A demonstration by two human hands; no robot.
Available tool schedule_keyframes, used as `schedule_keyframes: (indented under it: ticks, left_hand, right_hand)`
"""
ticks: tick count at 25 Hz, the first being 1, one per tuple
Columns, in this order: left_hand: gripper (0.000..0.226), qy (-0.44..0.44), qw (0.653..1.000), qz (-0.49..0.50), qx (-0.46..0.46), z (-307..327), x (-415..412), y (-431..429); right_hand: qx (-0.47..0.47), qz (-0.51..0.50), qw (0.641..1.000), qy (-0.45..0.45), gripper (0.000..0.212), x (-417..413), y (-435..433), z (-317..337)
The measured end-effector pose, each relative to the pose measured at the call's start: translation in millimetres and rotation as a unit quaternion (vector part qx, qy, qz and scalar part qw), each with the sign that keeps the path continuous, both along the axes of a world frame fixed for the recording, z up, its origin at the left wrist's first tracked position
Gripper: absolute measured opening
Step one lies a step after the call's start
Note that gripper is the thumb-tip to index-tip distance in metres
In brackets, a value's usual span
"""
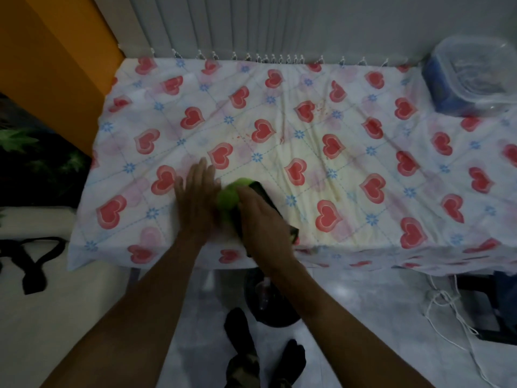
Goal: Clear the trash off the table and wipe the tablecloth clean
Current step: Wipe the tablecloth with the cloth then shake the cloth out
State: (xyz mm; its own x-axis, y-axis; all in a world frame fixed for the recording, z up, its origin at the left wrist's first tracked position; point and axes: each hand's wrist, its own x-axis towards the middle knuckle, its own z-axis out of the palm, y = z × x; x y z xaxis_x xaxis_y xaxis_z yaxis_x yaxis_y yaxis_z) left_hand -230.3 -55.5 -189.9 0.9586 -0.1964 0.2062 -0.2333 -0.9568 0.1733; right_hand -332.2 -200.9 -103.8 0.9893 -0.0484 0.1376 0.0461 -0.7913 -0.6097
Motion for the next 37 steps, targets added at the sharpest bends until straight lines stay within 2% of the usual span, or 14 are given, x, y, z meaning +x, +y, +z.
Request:
schedule_keyframes:
  ticks: [3,6,12,14,17,22,25,28,33,37]
  left_hand:
    - [0.063,0.001,1.0,0.018,-0.003,-15,-6,1]
    - [0.062,0.006,0.999,0.035,-0.034,-13,-3,1]
    - [0.055,-0.004,0.999,0.034,-0.002,-10,-3,-1]
    - [0.046,-0.008,0.999,0.047,-0.013,-8,-3,-2]
    - [0.043,-0.015,0.996,0.072,-0.041,-3,-2,-9]
    - [0.059,0.021,0.996,0.082,-0.038,1,-2,-11]
    - [0.061,0.032,0.995,0.079,-0.047,3,-3,-12]
    - [0.058,0.026,0.996,0.076,-0.047,6,-4,-14]
    - [0.059,0.027,0.995,0.082,-0.047,5,-4,-15]
    - [0.063,0.005,0.996,0.082,-0.031,3,-6,-15]
  right_hand:
    - [-0.032,0.049,0.998,0.032,0.049,31,46,-44]
    - [-0.042,0.03,0.998,0.036,0.051,43,48,-70]
    - [-0.145,0.036,0.989,0.012,0.046,70,25,-69]
    - [-0.174,0.032,0.984,-0.002,0.047,70,11,-70]
    - [-0.185,-0.034,0.982,0.025,0.052,65,-36,-72]
    - [-0.191,-0.194,0.958,0.086,0.05,24,-100,-72]
    - [-0.154,-0.252,0.951,0.095,0.056,-3,-115,-75]
    - [-0.117,-0.28,0.949,0.086,0.051,-33,-115,-78]
    - [-0.048,-0.221,0.97,0.089,0.087,-106,-88,-81]
    - [0.042,-0.195,0.979,0.038,0.075,-135,-79,-64]
